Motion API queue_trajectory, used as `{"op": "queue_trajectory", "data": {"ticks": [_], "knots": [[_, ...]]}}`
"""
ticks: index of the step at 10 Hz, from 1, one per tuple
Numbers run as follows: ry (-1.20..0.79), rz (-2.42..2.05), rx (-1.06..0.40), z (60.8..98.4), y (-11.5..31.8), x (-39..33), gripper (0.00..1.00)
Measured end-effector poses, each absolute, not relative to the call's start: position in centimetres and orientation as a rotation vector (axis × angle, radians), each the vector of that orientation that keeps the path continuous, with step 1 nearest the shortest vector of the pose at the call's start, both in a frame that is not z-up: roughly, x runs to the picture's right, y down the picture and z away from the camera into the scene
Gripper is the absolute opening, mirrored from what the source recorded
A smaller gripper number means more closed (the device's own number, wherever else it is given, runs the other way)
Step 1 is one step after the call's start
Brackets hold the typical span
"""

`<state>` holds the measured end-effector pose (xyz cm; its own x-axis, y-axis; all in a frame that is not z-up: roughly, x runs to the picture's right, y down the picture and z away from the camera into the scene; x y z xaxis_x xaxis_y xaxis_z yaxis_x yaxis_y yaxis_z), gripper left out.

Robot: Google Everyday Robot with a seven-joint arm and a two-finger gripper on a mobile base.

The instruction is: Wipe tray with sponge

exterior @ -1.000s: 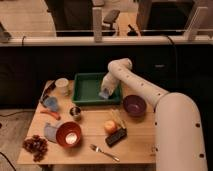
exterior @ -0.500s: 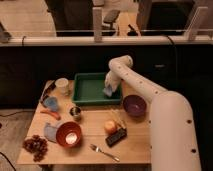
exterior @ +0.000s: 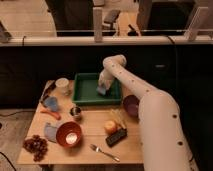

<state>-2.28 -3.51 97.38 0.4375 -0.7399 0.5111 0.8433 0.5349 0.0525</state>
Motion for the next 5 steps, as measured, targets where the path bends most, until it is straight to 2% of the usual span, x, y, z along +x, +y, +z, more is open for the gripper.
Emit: {"op": "queue_trajectory", "data": {"ticks": [5], "knots": [[-0.619, -1.038, -0.227, 94.2, -1.0, -2.9, 0.00]]}}
